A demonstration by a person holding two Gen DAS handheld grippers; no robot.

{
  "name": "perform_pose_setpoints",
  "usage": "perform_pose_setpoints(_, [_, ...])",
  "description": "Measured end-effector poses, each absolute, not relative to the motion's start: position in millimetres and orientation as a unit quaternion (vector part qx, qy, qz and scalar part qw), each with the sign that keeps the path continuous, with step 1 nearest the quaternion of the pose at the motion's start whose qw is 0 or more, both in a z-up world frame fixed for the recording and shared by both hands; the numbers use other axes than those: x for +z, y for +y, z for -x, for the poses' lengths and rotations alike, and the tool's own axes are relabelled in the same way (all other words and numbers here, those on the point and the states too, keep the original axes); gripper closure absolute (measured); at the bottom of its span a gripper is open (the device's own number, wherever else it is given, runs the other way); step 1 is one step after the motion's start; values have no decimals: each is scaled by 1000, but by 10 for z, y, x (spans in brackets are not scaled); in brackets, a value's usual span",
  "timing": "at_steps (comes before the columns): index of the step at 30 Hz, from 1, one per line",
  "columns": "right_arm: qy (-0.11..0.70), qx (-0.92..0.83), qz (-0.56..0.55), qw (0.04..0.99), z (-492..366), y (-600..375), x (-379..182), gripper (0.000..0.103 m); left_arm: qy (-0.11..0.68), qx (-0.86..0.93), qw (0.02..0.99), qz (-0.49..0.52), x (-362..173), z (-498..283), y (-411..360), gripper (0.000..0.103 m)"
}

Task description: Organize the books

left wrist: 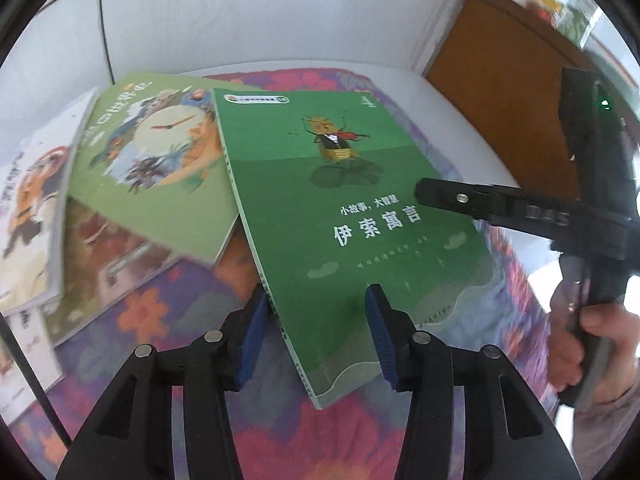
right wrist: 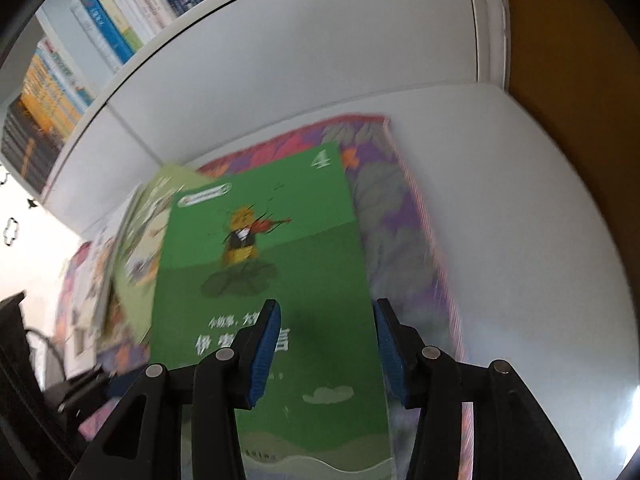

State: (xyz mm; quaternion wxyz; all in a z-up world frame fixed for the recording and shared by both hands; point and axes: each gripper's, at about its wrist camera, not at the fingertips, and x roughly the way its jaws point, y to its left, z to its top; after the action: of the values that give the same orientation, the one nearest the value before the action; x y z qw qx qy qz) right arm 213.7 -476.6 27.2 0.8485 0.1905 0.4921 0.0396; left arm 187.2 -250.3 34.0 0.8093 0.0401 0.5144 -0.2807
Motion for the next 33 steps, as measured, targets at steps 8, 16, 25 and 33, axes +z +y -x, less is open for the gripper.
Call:
perform_pose_setpoints(8, [518, 86, -194, 829, -1527, -4311, 255, 54, 537, -290, 791, -47, 354, -1295, -1903, 58])
perform_pose_setpoints(16, [546, 127, -142, 816, -1144, -3476, 281, 54, 539, -256, 801, -44, 364, -822, -1043, 58])
perform_pose_setpoints(25, [565, 198, -94, 796, -1078, -2346, 239, 53, 545, -203, 814, 7, 306, -575, 1, 58])
perform_pose_setpoints(33, [563, 256, -144, 773, -1138, -2142, 167, 53, 549, -214, 805, 68, 243, -674, 332, 58])
